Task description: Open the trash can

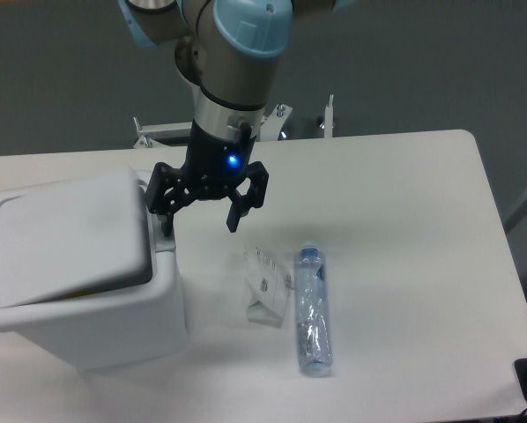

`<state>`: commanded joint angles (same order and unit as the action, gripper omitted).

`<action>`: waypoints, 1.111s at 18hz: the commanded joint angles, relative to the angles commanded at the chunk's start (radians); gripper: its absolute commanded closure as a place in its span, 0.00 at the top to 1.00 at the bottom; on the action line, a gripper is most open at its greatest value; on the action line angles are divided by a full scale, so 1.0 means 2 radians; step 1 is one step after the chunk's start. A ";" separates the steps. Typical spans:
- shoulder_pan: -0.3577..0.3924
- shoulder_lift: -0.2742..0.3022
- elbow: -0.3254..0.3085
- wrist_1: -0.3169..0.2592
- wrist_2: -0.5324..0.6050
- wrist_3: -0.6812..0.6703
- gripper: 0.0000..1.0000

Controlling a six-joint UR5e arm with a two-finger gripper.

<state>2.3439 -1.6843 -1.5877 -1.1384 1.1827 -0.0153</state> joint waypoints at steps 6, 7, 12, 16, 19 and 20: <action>0.029 -0.002 0.080 0.009 0.002 0.028 1.00; 0.049 -0.005 0.102 0.009 0.002 0.038 1.00; 0.123 -0.023 0.147 0.040 0.088 0.080 1.00; 0.133 -0.028 0.138 0.032 0.179 0.270 1.00; 0.140 -0.028 0.127 0.028 0.212 0.326 1.00; 0.141 -0.025 0.119 0.022 0.219 0.341 1.00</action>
<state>2.6261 -1.7350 -1.3497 -1.0936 1.6198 0.6670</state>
